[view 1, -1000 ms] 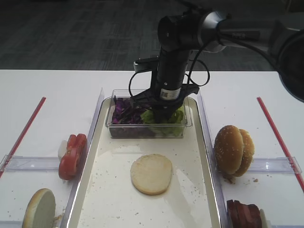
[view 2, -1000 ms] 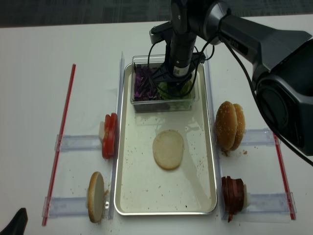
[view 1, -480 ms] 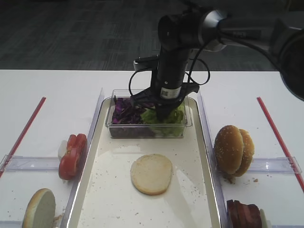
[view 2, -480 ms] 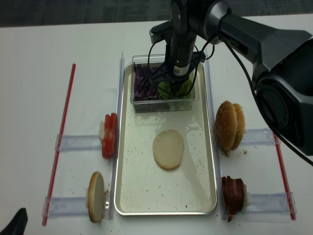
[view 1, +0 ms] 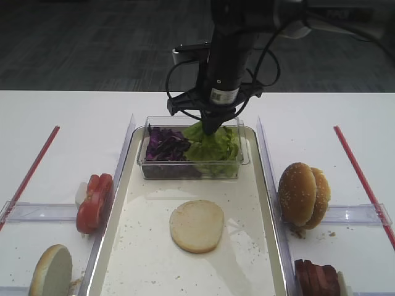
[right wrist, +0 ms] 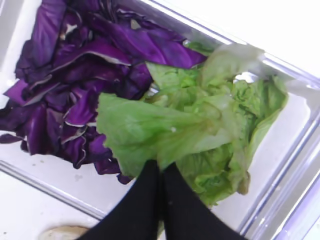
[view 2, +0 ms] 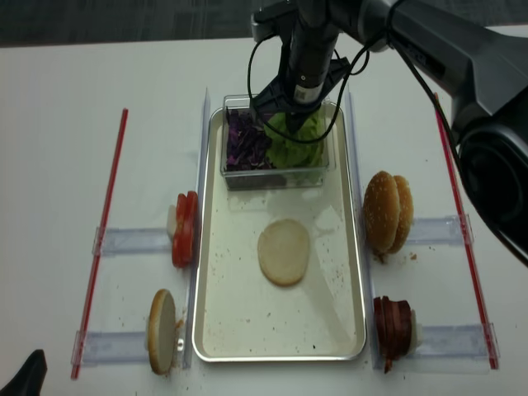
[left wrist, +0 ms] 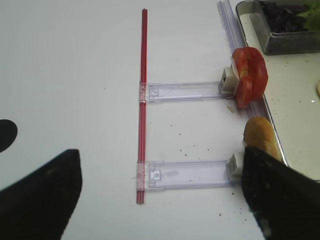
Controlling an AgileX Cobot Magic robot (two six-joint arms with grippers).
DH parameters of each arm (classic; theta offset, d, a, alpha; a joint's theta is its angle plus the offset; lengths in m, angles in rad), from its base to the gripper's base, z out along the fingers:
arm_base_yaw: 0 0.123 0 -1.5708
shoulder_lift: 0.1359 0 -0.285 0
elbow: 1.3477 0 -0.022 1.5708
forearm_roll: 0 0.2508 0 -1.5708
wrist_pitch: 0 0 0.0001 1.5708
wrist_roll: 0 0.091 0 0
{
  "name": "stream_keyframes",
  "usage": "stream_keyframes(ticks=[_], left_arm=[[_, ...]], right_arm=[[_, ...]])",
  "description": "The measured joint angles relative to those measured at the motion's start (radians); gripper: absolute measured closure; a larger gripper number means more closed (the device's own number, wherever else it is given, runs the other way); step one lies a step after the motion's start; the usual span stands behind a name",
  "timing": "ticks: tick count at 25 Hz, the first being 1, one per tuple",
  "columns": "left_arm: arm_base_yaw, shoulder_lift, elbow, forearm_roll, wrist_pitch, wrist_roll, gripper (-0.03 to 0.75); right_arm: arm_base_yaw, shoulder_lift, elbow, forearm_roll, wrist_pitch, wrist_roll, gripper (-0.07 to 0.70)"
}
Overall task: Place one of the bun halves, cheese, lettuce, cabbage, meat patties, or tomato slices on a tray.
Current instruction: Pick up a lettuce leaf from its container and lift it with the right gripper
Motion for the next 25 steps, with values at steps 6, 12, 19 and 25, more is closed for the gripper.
stream_keyframes(ticks=[6, 12, 19, 25], left_arm=[[0.0, 0.0, 0.0, 0.0, 0.0, 0.0, 0.118], [0.0, 0.0, 0.0, 0.0, 0.0, 0.0, 0.118], [0.0, 0.0, 0.0, 0.0, 0.0, 0.0, 0.118], [0.0, 0.0, 0.0, 0.0, 0.0, 0.0, 0.118]], right_arm=[[0.0, -0.038, 0.0, 0.002, 0.018, 0.0, 0.587], [0.0, -0.052, 0.0, 0.004, 0.037, 0.0, 0.587], [0.007, -0.066, -0.001, 0.004, 0.06, 0.0, 0.587], [0.017, -0.101, -0.001, 0.0, 0.108, 0.0, 0.587]])
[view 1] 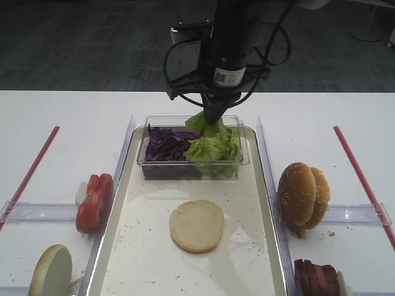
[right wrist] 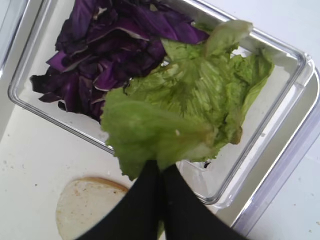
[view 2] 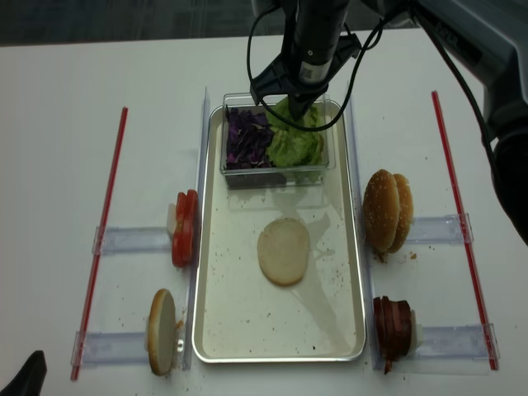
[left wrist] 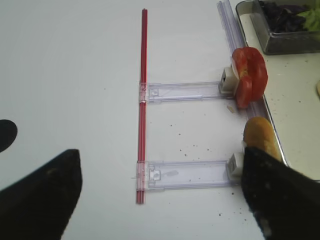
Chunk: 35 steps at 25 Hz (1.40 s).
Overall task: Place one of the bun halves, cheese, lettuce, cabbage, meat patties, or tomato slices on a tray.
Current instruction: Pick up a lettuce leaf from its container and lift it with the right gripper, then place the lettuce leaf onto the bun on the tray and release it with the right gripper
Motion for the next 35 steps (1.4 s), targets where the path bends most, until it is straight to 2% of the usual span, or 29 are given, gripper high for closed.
stream_keyframes(ticks=[11, 17, 24, 30, 35], left_arm=[[0.0, 0.0, 0.0, 0.0, 0.0, 0.0, 0.118], [0.0, 0.0, 0.0, 0.0, 0.0, 0.0, 0.118], [0.0, 0.0, 0.0, 0.0, 0.0, 0.0, 0.118], [0.0, 0.0, 0.0, 0.0, 0.0, 0.0, 0.118], [0.0, 0.0, 0.0, 0.0, 0.0, 0.0, 0.118]], right_arm=[[0.061, -0.035, 0.003, -0.039, 0.008, 0.028, 0.588], [0.069, -0.091, 0.07, -0.04, 0.01, 0.04, 0.588], [0.079, -0.204, 0.27, -0.036, 0.001, 0.044, 0.588], [0.081, -0.312, 0.51, -0.005, -0.095, 0.046, 0.588], [0.081, -0.355, 0.619, 0.008, -0.152, 0.046, 0.588]])
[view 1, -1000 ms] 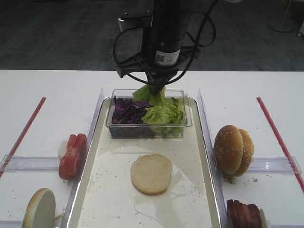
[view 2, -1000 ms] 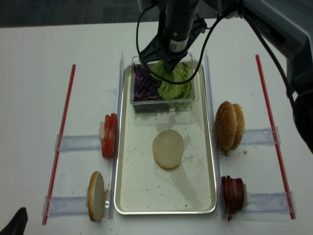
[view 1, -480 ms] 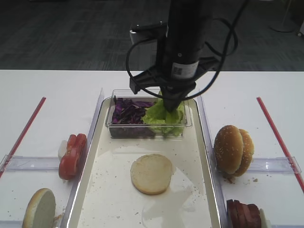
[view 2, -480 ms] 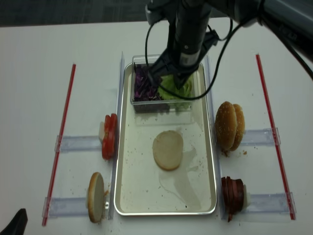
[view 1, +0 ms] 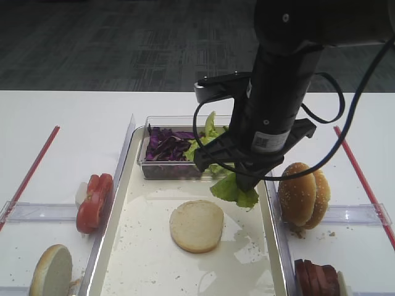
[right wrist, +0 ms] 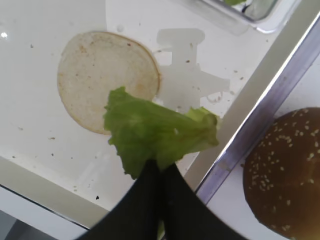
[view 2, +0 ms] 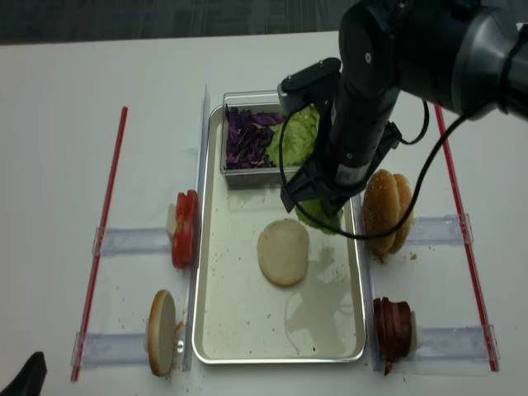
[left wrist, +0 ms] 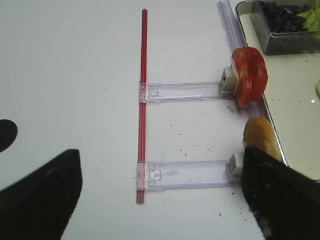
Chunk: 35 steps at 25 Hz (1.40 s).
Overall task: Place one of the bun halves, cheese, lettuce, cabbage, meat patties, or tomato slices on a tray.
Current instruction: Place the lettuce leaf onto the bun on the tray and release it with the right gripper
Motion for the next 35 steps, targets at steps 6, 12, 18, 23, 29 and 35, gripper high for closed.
stream_keyframes(ticks=[6, 12, 18, 23, 29, 35], left_arm=[[0.0, 0.0, 0.0, 0.0, 0.0, 0.0, 0.118], [0.0, 0.0, 0.0, 0.0, 0.0, 0.0, 0.118], [0.0, 0.0, 0.0, 0.0, 0.0, 0.0, 0.118], [0.0, 0.0, 0.0, 0.0, 0.0, 0.0, 0.118], [0.0, 0.0, 0.0, 0.0, 0.0, 0.0, 0.118], [0.0, 0.0, 0.0, 0.0, 0.0, 0.0, 0.118]], right_arm=[[0.0, -0.004, 0.012, 0.015, -0.036, 0.0, 0.588], [0.0, 0.024, 0.012, 0.083, -0.055, -0.036, 0.588], [0.053, 0.07, 0.012, 0.11, -0.098, -0.054, 0.588], [0.102, 0.125, -0.001, 0.121, -0.112, -0.06, 0.588], [0.109, 0.148, -0.002, 0.133, -0.15, -0.06, 0.588], [0.109, 0.155, -0.007, 0.136, -0.185, -0.064, 0.588]])
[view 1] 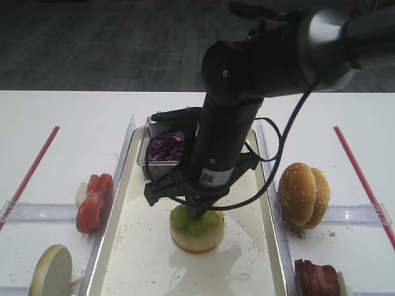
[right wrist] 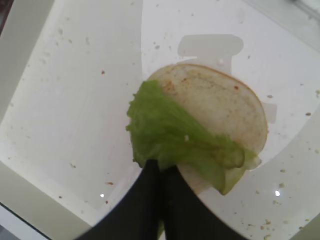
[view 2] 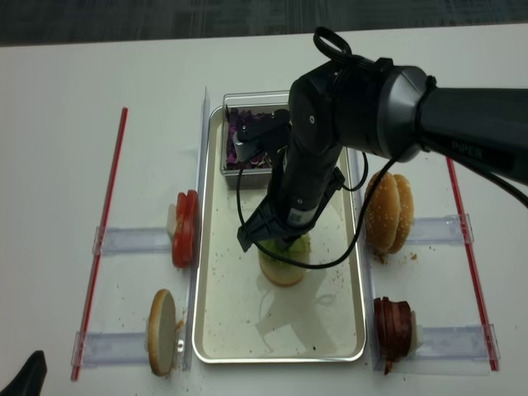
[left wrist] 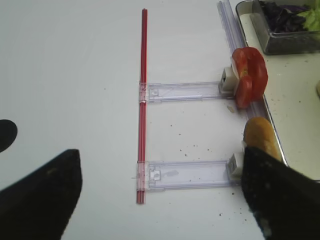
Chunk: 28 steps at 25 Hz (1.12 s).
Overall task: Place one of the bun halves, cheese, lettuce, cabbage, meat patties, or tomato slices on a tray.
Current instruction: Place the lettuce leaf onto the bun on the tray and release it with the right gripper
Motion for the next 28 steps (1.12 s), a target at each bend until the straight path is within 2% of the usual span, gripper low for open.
stream_keyframes(ticks=[12, 15, 17, 19, 21, 22, 24, 28], left_arm=[[0.0, 0.0, 0.0, 0.0, 0.0, 0.0, 0.118], [0.0, 0.0, 0.0, 0.0, 0.0, 0.0, 0.118], [0.0, 0.0, 0.0, 0.0, 0.0, 0.0, 0.118], [0.0, 0.0, 0.0, 0.0, 0.0, 0.0, 0.118], [0.0, 0.0, 0.0, 0.0, 0.0, 0.0, 0.118], [0.0, 0.0, 0.0, 0.0, 0.0, 0.0, 0.118], [0.0, 0.0, 0.0, 0.0, 0.0, 0.0, 0.118], [0.0, 0.0, 0.0, 0.0, 0.0, 0.0, 0.118]], right_arm=[[0.0, 0.045, -0.03, -0.016, 0.001, -0.001, 0.586], [0.0, 0.047, -0.03, -0.027, 0.003, -0.001, 0.542], [0.0, 0.049, -0.03, -0.029, 0.007, -0.004, 0.449], [0.0, 0.049, -0.03, -0.029, 0.01, -0.004, 0.306], [0.0, 0.049, -0.03, -0.029, 0.013, -0.008, 0.115], [0.0, 0.049, -0.03, -0.031, 0.016, -0.007, 0.044], [0.0, 0.049, -0.031, -0.033, 0.024, -0.007, -0.02], [0.0, 0.049, -0.038, -0.035, 0.031, -0.005, -0.055]])
